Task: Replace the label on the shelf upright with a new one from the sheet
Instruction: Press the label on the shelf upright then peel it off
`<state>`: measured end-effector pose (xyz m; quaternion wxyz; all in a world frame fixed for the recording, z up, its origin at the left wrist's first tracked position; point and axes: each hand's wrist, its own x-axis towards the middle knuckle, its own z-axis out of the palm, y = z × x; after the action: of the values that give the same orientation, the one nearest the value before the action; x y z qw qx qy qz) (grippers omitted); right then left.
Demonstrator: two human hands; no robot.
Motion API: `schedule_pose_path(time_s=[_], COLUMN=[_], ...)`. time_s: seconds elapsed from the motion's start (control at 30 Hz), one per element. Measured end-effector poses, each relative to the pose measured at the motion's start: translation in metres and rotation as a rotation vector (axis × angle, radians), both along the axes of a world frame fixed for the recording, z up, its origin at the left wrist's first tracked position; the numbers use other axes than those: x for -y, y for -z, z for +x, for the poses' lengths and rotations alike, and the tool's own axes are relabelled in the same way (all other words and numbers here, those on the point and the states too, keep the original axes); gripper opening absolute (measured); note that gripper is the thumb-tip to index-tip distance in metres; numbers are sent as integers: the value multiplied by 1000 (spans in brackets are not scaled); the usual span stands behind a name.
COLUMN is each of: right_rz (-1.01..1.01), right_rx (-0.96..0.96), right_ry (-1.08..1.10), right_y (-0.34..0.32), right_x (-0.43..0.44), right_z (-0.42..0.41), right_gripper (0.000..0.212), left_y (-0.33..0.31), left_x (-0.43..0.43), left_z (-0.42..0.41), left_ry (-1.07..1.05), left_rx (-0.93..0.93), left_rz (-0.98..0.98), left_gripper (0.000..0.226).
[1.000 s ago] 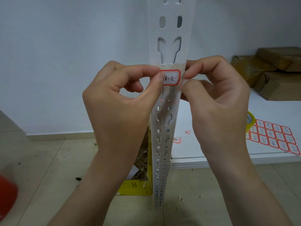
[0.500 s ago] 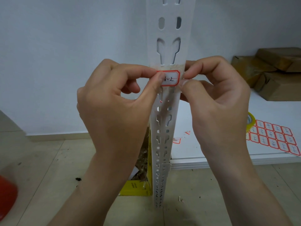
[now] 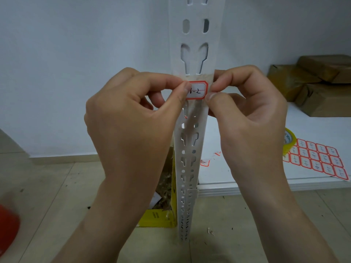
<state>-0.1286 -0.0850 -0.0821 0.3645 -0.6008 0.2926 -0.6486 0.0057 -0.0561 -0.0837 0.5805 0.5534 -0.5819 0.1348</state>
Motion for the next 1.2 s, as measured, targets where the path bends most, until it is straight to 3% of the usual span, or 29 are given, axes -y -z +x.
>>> schedule_pose_path(time_s=[0.4,0.7,0.9,1.2], right_rz=[3,6,13,2], right_rx=[15,8,4,2], right_ry=[-22,-8,-2,-6], right_y=[-1,0,0,0], right_x=[-1,1,1,1], right_z=[-1,-1,-1,-1], right_gripper=[22,18,21,21], left_y=[6,0,1,0], left_x=[4,3,2,2], left_z=[3,10,2,0], left_ry=[-39,118,38,65], left_rx=[78,-8,31,-24], left_rz=[-134,7,-52,9], left_gripper=[15,15,3,8])
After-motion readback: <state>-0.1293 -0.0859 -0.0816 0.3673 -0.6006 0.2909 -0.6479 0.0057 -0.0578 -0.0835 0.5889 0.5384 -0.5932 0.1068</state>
